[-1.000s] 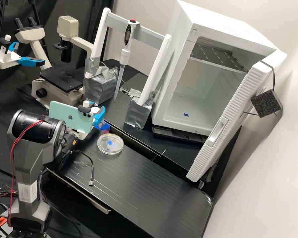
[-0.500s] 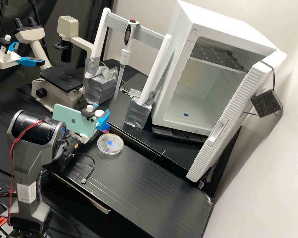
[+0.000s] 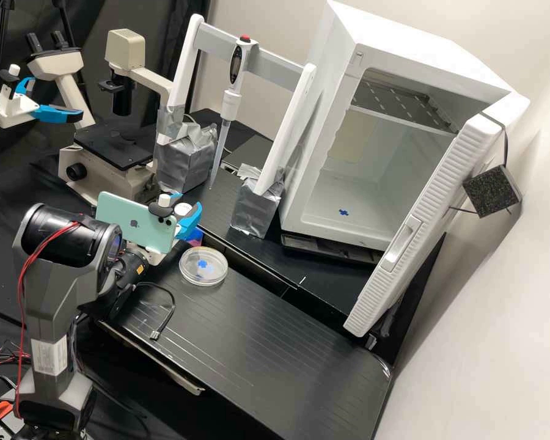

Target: Close the bottle

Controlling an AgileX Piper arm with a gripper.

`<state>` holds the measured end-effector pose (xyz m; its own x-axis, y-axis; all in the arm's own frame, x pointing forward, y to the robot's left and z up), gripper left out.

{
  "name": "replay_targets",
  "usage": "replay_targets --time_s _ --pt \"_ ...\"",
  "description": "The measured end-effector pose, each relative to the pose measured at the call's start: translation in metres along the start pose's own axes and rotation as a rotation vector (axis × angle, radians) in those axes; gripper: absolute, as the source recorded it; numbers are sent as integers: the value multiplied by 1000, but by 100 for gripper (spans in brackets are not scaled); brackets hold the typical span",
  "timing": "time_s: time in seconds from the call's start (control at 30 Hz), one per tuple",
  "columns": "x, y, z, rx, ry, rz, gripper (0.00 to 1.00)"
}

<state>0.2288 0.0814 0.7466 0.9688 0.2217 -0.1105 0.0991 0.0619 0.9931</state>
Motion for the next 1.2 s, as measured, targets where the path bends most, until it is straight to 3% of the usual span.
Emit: replay_targets --time_s 0.5,0.53,1.2 --pt "8 4 -2 7 -14 -7 0" --pt "8 4 -2 7 -15 -10 100" --pt "1 9 -4 8 -18 -13 100"
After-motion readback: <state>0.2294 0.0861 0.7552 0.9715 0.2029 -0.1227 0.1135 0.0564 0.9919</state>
